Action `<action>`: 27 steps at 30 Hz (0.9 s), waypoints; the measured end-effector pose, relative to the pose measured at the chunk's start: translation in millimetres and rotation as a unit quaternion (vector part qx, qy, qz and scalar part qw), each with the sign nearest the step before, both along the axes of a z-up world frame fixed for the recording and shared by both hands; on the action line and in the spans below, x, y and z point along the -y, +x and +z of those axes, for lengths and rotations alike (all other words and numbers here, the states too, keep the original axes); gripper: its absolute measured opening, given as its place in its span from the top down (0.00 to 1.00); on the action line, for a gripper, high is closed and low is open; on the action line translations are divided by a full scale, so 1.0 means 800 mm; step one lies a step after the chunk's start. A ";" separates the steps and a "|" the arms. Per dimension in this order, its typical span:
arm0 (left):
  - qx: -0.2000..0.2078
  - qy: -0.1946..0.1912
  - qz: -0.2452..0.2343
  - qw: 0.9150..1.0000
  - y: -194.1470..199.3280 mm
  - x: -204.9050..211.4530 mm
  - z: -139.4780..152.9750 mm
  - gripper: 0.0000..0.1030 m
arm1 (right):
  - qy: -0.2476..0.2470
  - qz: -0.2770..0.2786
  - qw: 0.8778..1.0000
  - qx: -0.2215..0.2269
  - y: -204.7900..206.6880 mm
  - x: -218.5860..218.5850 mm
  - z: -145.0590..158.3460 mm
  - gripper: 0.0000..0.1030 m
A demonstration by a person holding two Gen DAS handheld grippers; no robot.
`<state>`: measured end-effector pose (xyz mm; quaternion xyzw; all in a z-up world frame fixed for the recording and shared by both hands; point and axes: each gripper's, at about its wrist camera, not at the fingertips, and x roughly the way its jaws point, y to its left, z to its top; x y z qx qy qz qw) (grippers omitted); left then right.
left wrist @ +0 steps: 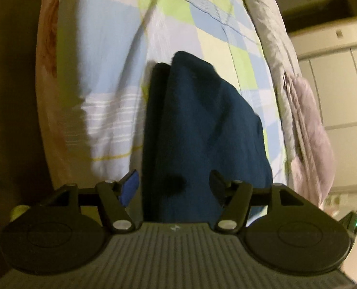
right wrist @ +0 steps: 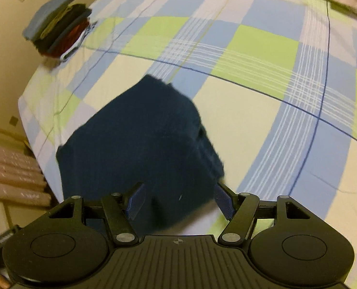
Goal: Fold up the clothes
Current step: 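Lower both grippers onto the folded navy sweater and grasp its edge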
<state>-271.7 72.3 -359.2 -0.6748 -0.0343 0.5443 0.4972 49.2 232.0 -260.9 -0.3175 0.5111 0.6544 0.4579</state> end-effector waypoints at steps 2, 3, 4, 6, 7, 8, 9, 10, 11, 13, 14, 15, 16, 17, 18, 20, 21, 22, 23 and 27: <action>0.014 -0.002 0.014 1.000 0.001 -0.007 -0.020 0.42 | -0.004 -0.006 1.000 -0.010 0.007 -0.011 -0.010 0.26; 0.017 -0.006 0.021 1.000 0.001 -0.011 -0.028 0.42 | -0.007 -0.009 1.000 -0.014 0.010 -0.015 -0.015 0.26; 0.021 -0.005 0.027 0.999 0.001 -0.014 -0.034 0.41 | -0.009 -0.012 1.000 -0.019 0.013 -0.019 -0.019 0.26; 0.029 -0.003 0.039 0.999 0.002 -0.021 -0.045 0.40 | -0.017 -0.017 0.999 -0.029 0.017 -0.028 -0.028 0.26; 0.033 0.000 0.047 0.998 0.002 -0.024 -0.049 0.40 | -0.022 -0.019 0.999 -0.035 0.019 -0.033 -0.032 0.26; 0.038 0.004 0.056 0.998 0.001 -0.025 -0.052 0.40 | -0.027 -0.023 0.999 -0.039 0.021 -0.038 -0.035 0.26; 0.046 0.008 0.065 0.997 -0.001 -0.025 -0.055 0.38 | -0.032 -0.026 0.998 -0.042 0.022 -0.043 -0.038 0.26; 0.054 0.012 0.075 0.996 -0.002 -0.025 -0.058 0.38 | -0.036 -0.030 0.998 -0.046 0.023 -0.048 -0.040 0.26; 0.062 0.017 0.082 0.995 -0.003 -0.026 -0.060 0.38 | -0.039 -0.033 0.997 -0.053 0.025 -0.052 -0.043 0.26; 0.068 0.028 0.085 0.994 -0.004 -0.027 -0.060 0.41 | -0.042 -0.038 0.996 -0.071 0.029 -0.060 -0.047 0.26; 0.063 0.033 0.080 0.994 -0.003 -0.028 -0.057 0.44 | -0.043 -0.040 0.995 -0.074 0.031 -0.063 -0.049 0.26; 0.055 0.037 0.069 0.995 -0.002 -0.029 -0.054 0.53 | -0.045 -0.042 0.995 -0.076 0.033 -0.066 -0.051 0.26; 0.045 0.041 0.056 0.997 0.001 -0.031 -0.051 0.56 | -0.046 -0.044 0.995 -0.078 0.034 -0.068 -0.053 0.26; 0.035 0.039 0.050 0.997 0.002 -0.032 -0.050 0.56 | -0.048 -0.044 0.995 -0.081 0.035 -0.070 -0.054 0.26; 0.026 0.034 0.046 0.998 0.003 -0.032 -0.050 0.55 | -0.050 -0.042 0.994 -0.084 0.035 -0.072 -0.056 0.26; 0.029 0.024 0.057 0.998 -0.001 -0.031 -0.055 0.54 | -0.048 -0.033 0.994 -0.092 0.034 -0.074 -0.057 0.26; 0.043 0.022 0.071 0.996 -0.004 -0.031 -0.059 0.54 | -0.044 -0.025 0.994 -0.097 0.033 -0.076 -0.057 0.26; 0.054 0.024 0.080 0.995 -0.006 -0.031 -0.061 0.54 | -0.040 -0.016 0.994 -0.103 0.033 -0.077 -0.057 0.26; 0.056 0.029 0.082 0.995 -0.007 -0.033 -0.060 0.54 | -0.038 -0.009 0.993 -0.110 0.033 -0.081 -0.059 0.26; 0.037 0.033 0.062 0.997 0.000 -0.041 -0.055 0.55 | -0.036 0.021 0.990 -0.136 0.033 -0.096 -0.071 0.26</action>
